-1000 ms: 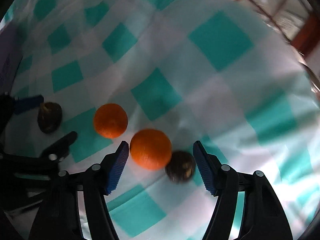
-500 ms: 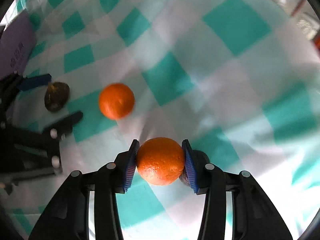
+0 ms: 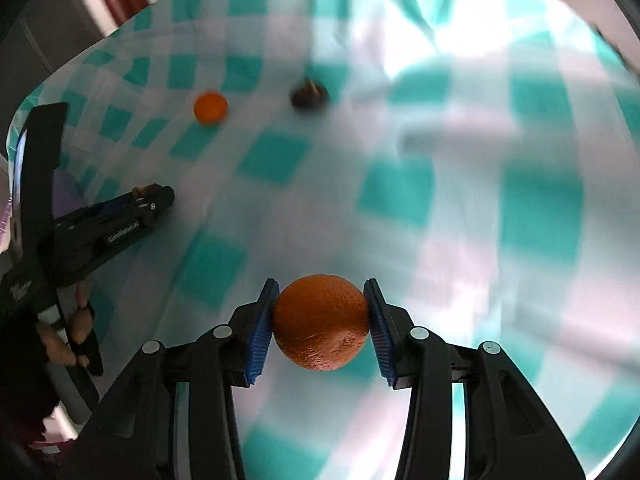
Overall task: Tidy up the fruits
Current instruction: 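Carry the brown fruit and orange over the box with both tools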
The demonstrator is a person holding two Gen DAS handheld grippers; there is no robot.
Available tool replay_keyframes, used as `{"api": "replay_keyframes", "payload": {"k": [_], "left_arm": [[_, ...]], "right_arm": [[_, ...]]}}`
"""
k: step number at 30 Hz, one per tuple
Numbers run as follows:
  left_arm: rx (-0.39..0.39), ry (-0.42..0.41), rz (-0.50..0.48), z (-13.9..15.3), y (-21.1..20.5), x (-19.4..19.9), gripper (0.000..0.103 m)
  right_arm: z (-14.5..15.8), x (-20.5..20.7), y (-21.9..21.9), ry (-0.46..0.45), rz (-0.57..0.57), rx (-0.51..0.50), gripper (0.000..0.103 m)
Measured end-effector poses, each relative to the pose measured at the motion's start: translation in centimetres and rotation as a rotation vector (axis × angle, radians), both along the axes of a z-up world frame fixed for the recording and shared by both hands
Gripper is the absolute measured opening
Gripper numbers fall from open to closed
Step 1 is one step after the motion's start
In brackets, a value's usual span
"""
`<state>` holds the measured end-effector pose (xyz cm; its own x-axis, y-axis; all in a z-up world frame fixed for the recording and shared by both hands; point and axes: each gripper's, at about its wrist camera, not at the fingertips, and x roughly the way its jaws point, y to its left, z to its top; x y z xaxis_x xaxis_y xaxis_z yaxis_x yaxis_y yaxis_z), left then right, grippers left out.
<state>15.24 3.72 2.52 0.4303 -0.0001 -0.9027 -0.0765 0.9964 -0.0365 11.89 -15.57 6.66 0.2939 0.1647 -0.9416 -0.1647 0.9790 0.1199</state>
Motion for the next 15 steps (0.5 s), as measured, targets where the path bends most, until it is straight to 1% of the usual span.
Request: {"api": "replay_keyframes", "payload": {"k": [3, 5, 6, 8, 11, 13, 15], "left_arm": [[-0.012, 0.009, -0.07, 1.8, -2.4, -3.6, 0.042], [0.0, -0.013, -0.122, 3.5, -3.5, -5.4, 0.042], [0.019, -0.035, -0.145, 4.7, -4.0, -6.5, 0.042], [0.034, -0.07, -0.146, 7.1, -3.7, -7.9, 0.042], [0.051, -0.125, -0.121, 10.5, -3.0, -9.5, 0.042], [0.069, -0.183, -0.105, 13.7, -2.2, -10.6, 0.042], [0.085, -0.226, -0.095, 15.9, -1.6, -11.6, 0.042]], "right_arm": [[-0.3, -3.5, -0.7, 0.07, -0.035, -0.001, 0.043], [0.3, -4.9, -0.7, 0.084, -0.034, -0.001, 0.043], [1.3, -5.8, -0.6, 0.076, -0.024, -0.004, 0.043], [3.0, -6.6, -0.1, 0.049, 0.004, -0.026, 0.043], [6.5, -7.4, 1.1, -0.025, 0.057, -0.06, 0.043], [9.3, -7.8, 2.3, -0.091, 0.099, -0.084, 0.043], [11.9, -8.3, 3.7, -0.157, 0.138, -0.098, 0.043]]}}
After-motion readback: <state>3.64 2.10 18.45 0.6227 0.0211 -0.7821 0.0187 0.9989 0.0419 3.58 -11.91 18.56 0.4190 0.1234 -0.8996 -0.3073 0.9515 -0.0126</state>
